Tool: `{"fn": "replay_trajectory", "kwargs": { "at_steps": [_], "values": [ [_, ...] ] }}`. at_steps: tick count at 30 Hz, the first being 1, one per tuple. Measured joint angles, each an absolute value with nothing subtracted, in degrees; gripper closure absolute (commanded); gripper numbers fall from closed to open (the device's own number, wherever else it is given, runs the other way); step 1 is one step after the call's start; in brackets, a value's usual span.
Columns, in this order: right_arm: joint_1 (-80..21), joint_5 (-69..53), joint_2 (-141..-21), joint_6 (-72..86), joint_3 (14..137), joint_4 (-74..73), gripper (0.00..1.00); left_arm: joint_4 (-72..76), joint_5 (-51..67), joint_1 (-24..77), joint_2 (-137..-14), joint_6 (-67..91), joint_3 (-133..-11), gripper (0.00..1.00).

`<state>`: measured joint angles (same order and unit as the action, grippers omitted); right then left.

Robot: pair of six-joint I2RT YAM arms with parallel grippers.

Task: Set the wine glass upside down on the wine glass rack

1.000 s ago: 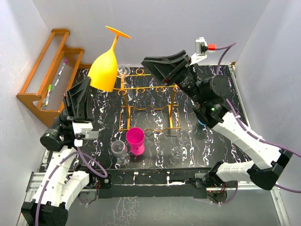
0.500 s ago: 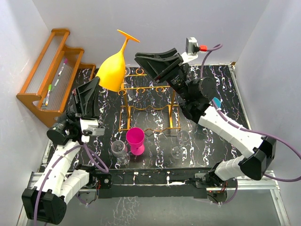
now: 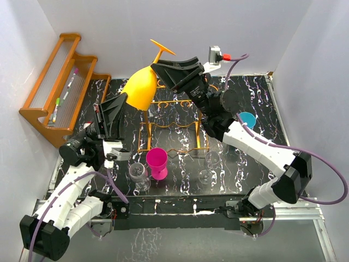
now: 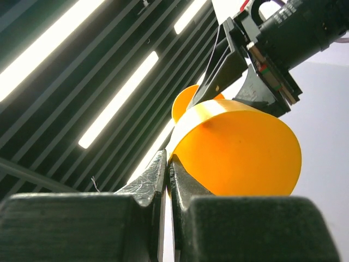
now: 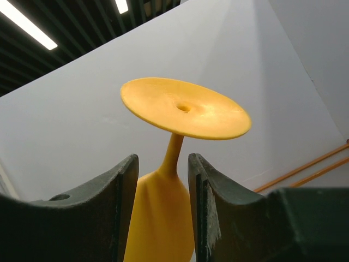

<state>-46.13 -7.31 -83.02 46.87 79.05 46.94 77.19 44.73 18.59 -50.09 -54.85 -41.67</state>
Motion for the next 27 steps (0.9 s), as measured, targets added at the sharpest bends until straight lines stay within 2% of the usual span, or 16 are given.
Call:
{"fn": "replay_trajectory", "kwargs": {
  "at_steps": [4,6,7,11,20,22,27],
  "values": [
    [-46.13,-7.18,-84.07,47.00,79.07,47.03,0.56,75.26,44.73,20.49,-50.06,-57.91,-41.67,1.00],
    [-46.13,-6.90,-84.62,47.13,79.07,47.20,0.60,74.46,44.49,20.88,-50.06,-59.11,-41.67,1.00],
    [-46.11,-6.63,-84.77,47.13,79.07,47.31,0.64,74.11,44.42,20.97,-50.09,-59.64,-41.67,1.00],
    [-46.13,-6.20,-84.90,47.53,79.07,48.34,0.90,73.06,44.27,21.41,-50.30,-61.78,-41.67,1.00],
    [-45.95,-5.28,-84.88,48.60,79.09,50.15,0.92,72.49,43.94,21.63,-50.59,-64.53,-41.67,1.00],
    [-45.95,-5.26,-84.88,48.56,79.26,49.98,0.92,72.36,43.94,21.63,-50.59,-64.71,-41.67,0.83],
    [-46.26,-4.89,-84.40,46.13,79.31,47.75,0.92,70.83,43.68,21.89,-50.74,-64.93,-41.67,0.29]
  ]
}}
